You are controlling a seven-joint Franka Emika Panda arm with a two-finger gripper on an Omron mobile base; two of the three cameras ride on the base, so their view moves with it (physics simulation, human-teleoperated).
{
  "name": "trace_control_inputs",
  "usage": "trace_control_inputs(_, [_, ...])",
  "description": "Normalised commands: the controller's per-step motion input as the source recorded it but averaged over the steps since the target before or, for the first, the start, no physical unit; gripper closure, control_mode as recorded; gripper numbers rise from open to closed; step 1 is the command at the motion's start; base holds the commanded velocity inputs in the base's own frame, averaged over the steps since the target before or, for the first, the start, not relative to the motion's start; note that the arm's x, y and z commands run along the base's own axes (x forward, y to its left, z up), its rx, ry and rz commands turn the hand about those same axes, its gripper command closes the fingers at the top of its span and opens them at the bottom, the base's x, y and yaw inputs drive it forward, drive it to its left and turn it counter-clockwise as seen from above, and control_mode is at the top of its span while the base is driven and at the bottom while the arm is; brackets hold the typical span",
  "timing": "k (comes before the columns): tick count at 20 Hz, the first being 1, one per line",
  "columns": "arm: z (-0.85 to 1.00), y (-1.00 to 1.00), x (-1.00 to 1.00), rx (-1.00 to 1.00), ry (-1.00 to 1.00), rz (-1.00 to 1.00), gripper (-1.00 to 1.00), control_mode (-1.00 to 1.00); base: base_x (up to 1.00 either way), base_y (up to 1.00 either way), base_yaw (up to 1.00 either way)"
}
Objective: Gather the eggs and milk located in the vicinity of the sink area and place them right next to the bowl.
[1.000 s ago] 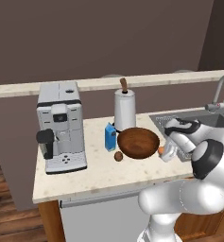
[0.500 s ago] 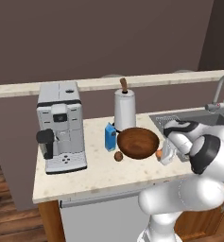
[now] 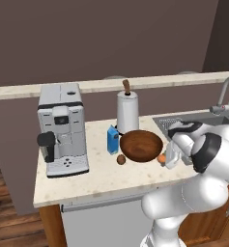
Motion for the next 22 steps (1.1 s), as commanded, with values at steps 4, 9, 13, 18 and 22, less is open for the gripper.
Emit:
trace_control_inputs(4, [0.0, 0.0, 0.0, 0.0, 0.0, 0.01, -1.0, -1.0, 0.0, 0.0, 0.0])
trace_control_inputs(9, [0.42, -0.04, -0.05, 0.0, 0.07, 0.0, -1.0, -1.0, 0.0, 0.0, 0.0])
trace_control_inputs(13, [0.78, -0.01, -0.15, -0.02, 0.27, 0.0, -1.0, -1.0, 0.0, 0.0, 0.0])
trace_control_inputs(18, [0.67, 0.07, -0.38, -0.13, 0.35, -0.08, -1.0, -1.0, 0.0, 0.0, 0.0])
trace_control_inputs(22, [0.49, 0.4, -0.29, -0.23, 0.41, -0.33, -1.0, -1.0, 0.0, 0.0, 0.0])
